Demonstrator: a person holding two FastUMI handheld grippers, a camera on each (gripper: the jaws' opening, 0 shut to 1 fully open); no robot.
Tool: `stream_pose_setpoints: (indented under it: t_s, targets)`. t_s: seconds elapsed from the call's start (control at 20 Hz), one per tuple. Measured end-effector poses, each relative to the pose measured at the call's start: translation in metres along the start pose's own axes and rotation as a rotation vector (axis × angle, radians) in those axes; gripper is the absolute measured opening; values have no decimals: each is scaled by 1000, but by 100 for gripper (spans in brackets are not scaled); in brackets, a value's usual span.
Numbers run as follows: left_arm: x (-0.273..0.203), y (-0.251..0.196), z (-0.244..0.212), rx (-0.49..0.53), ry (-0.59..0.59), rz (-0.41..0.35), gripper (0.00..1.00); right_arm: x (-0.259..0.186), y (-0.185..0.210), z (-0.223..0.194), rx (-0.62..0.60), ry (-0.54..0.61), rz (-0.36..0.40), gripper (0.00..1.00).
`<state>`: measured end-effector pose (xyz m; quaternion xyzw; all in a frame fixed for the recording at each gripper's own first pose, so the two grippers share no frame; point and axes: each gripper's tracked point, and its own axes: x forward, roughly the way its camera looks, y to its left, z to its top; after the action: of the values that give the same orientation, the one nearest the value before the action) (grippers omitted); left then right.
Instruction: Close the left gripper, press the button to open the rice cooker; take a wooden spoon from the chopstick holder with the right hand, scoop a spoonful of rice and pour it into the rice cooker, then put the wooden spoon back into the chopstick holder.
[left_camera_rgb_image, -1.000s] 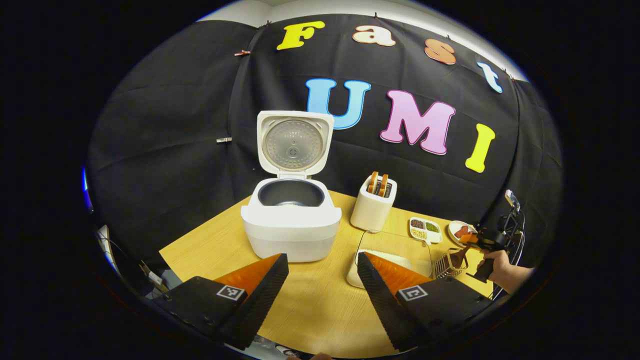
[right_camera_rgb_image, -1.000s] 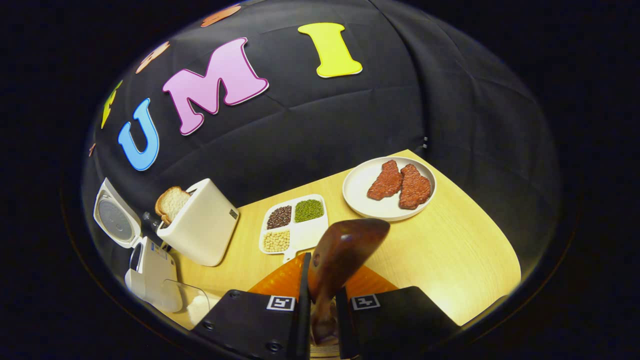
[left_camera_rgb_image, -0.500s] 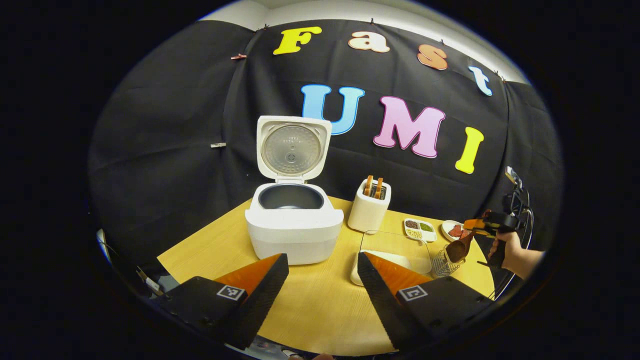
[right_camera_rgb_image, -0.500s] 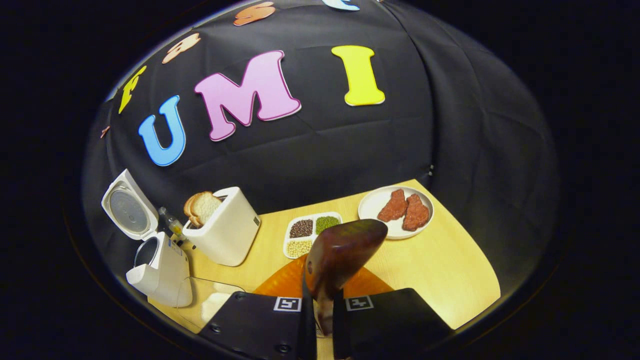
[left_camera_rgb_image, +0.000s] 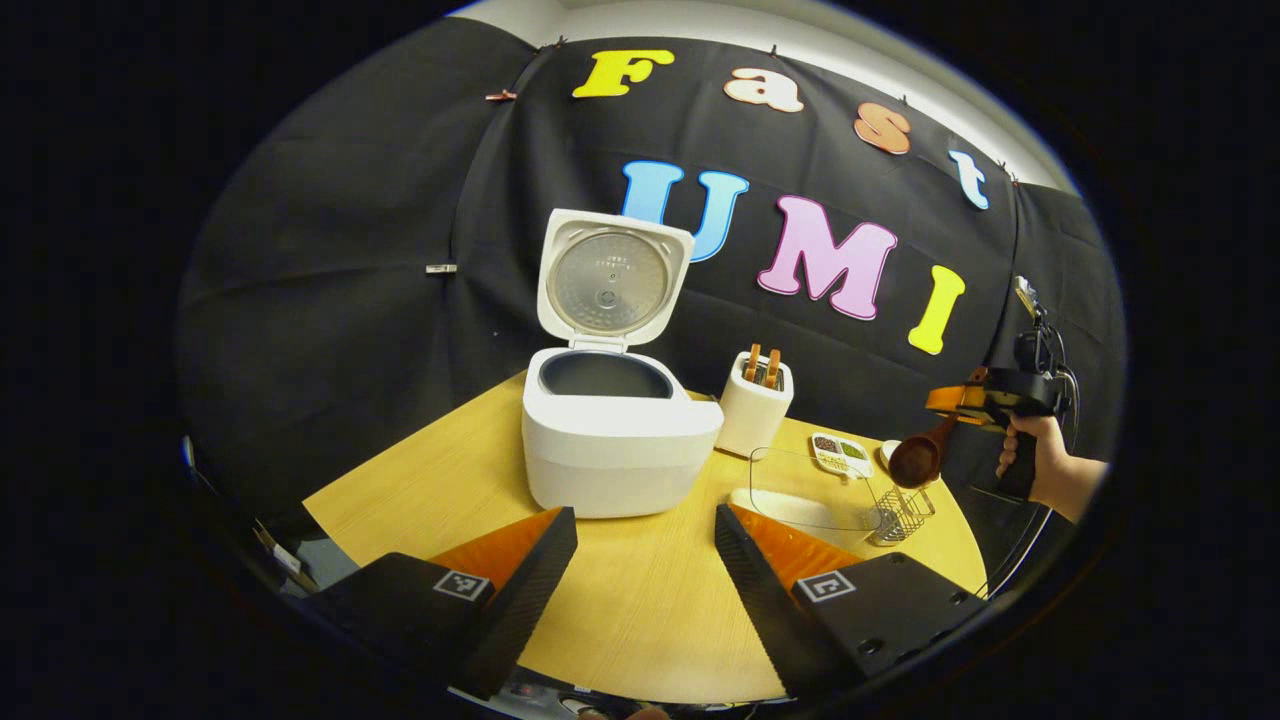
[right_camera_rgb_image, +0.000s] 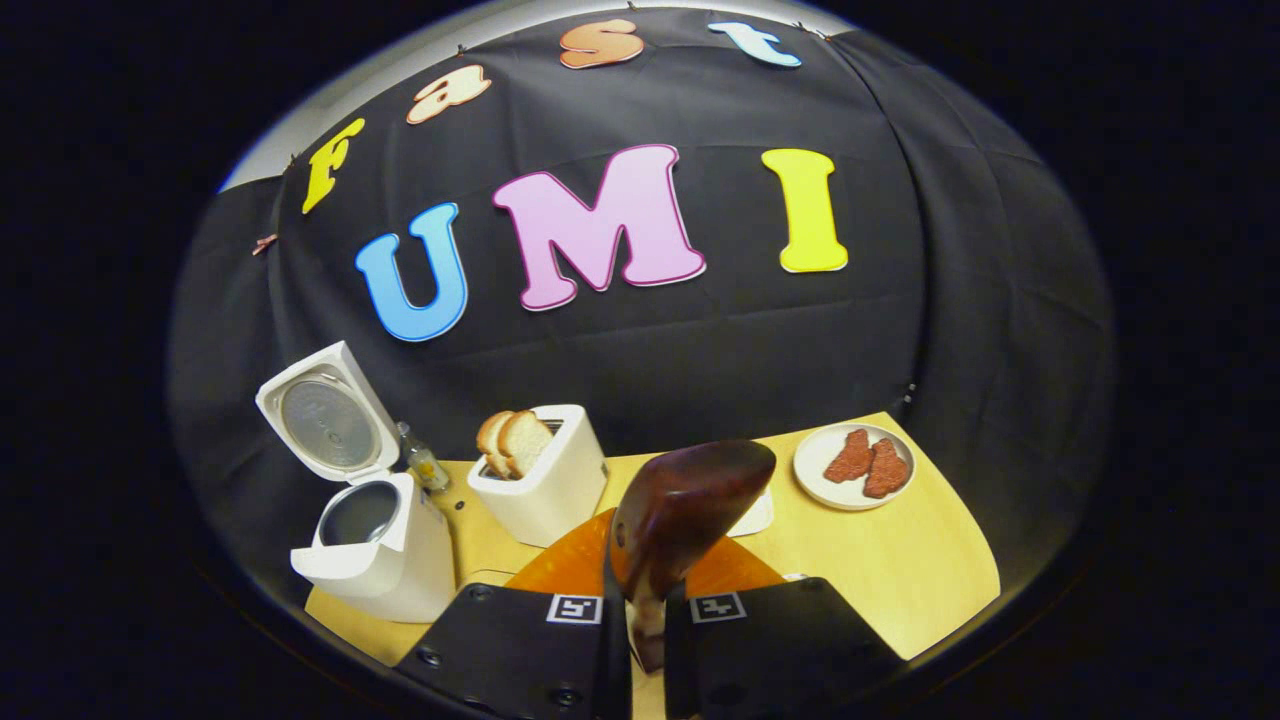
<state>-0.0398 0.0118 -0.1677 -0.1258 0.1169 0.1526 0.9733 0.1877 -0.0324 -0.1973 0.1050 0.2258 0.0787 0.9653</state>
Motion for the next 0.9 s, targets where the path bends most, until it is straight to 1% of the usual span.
stream_pose_setpoints:
  t_s: [0.15,0.3,0.5,0.7,0.85,0.9]
  targets:
    - [3,12,-5,-16,19,-4,96,14,27,-14,-27,2,18,17]
    - [11,20,-15,0,48,-19,96,32,46,-44,-43,10,17,17]
    - [30,27,-23,24,75,-48,96,55,52,-98,-84,37,-20,17]
    - [47,39,-32,24,89,-64,96,70,53,-124,-150,10,-71,17]
    - [52,46,-38,13,99,-64,96,74,63,-140,-170,16,-75,17]
    - [52,48,-39,7,98,-64,98,75,68,-146,-173,25,-69,17]
